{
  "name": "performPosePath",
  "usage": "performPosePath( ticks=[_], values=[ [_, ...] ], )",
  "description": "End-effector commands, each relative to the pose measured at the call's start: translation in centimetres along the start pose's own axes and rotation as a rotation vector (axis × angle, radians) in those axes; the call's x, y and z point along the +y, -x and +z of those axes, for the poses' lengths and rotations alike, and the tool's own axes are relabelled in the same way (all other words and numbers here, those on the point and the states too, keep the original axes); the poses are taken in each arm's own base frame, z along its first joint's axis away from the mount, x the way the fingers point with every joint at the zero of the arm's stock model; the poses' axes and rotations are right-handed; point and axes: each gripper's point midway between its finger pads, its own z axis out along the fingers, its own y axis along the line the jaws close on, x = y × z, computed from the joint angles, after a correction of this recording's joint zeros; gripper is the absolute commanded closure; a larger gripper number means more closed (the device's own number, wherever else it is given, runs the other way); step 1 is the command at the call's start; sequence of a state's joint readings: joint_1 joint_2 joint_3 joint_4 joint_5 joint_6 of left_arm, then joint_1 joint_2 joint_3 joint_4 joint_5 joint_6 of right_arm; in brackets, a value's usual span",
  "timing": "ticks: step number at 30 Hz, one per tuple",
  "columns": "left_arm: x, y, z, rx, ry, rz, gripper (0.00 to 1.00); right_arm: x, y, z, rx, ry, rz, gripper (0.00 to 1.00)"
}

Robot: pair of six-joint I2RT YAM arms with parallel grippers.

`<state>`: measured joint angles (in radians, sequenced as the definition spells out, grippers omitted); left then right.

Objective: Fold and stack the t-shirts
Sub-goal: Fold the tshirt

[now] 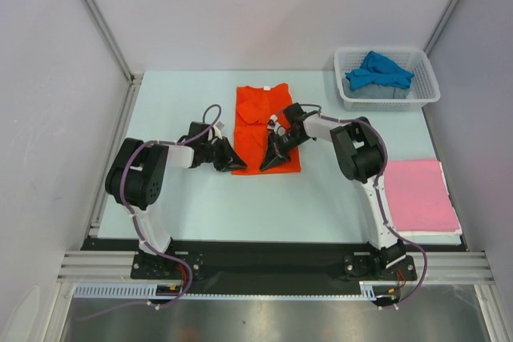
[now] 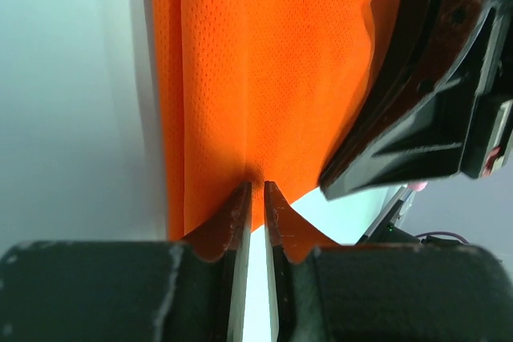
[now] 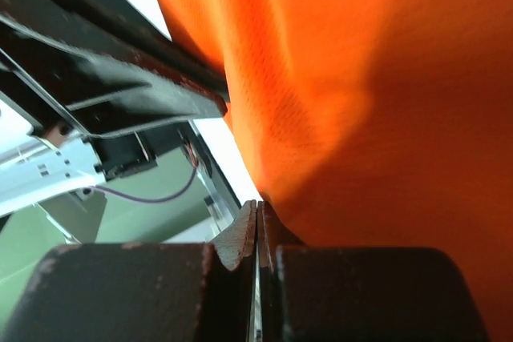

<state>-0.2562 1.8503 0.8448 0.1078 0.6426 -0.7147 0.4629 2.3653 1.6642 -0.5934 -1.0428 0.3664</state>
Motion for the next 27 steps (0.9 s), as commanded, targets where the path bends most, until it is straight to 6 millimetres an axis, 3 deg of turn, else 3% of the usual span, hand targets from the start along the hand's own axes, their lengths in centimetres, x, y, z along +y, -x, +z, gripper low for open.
performPosePath(
  ticks=[1, 9, 20, 23, 27],
  values=[
    [0.7, -0.4, -0.2, -0.009, 0.033, 0.043, 0.83, -0.1, -1.5, 0.3, 0.052, 0.017, -0.013, 1.0],
    [2.9, -1.0, 0.2, 0.01, 0.103, 0.019, 0.85, -4.5, -3.1, -1.9, 0.005, -0.095, 0.045, 1.0],
    [4.7, -2.2, -0.2, 0.029, 0.162, 0.024, 0.86, -11.3, -4.0, -10.2, -0.222, -0.249, 0.238, 1.0],
    [3.9, -1.7, -0.7, 0.014, 0.149, 0.059, 0.85, -11.6, -4.5, -11.5, -0.251, -0.311, 0.231, 1.0],
    [2.0, -1.8, -2.7, 0.012, 0.148, 0.093, 0.76, -9.7, -4.3, -13.0, -0.301, -0.339, 0.186, 0.98]
  ],
)
